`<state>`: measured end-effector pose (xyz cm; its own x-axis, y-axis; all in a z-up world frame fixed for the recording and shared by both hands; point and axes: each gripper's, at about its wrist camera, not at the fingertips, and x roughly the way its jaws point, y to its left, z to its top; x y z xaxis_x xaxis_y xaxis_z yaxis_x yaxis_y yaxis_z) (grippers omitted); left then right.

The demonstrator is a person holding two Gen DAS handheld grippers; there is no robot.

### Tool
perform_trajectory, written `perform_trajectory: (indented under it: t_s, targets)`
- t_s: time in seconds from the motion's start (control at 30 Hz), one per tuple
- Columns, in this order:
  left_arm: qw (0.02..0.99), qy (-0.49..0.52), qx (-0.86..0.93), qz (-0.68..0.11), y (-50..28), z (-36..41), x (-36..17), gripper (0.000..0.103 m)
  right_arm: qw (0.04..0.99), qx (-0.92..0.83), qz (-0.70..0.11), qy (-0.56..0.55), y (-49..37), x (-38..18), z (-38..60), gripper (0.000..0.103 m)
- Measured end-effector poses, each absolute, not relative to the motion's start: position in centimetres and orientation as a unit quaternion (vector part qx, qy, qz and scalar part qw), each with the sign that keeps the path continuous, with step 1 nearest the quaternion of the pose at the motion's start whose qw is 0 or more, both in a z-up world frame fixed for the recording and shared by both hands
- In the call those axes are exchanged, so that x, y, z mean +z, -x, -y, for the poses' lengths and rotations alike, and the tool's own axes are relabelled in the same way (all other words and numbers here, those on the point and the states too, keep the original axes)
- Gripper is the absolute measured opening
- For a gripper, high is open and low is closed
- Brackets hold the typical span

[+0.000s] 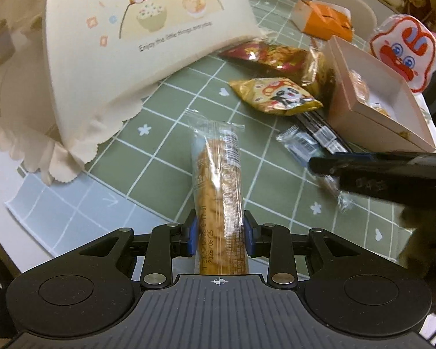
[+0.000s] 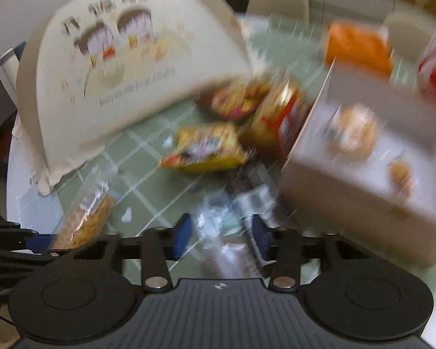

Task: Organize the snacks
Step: 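Grasp the small clear barcode packet with the right tool while the left tool holds the biscuit stick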

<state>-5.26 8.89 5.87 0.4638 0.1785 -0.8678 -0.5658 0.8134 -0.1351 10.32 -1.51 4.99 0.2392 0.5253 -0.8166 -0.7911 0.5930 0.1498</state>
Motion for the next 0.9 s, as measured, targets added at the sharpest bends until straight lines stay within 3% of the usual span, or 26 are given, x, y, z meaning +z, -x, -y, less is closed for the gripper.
perform_trajectory:
  t_s: [0.2, 0.4, 0.53, 0.7, 0.9]
  targets:
    - [0.829, 0.216, 0.187, -0.481, 4.3, -6.4, 5.6, 0.035, 0.762, 0.42, -0.471, 0.143, -6.7, 5.1, 6.6, 0.024]
    - [0.832, 0.204, 0.145, -0.496, 3.2, -3.2, 5.2, 0.035, 0.777, 0.358, -0.501, 0.136, -5.1, 5.0, 13.8, 0.024]
    - [0.833, 0.207, 0.143, -0.492, 3.3, -2.9, 5.4, 0.035, 0.781, 0.383, -0.469, 0.154, -3.2, 6.5, 15.9, 0.024]
    - [0.832, 0.212, 0.17, -0.484, 4.9, -4.8, 6.2, 0.035, 0.805, 0.397, -0.411, 0.16, -5.6, 7.4, 12.3, 0.047]
    - [0.825, 0.227, 0.194, -0.48, 6.8, -7.1, 6.4, 0.035, 0.766, 0.443, -0.448, 0.127, -9.1, 5.4, 6.3, 0.048]
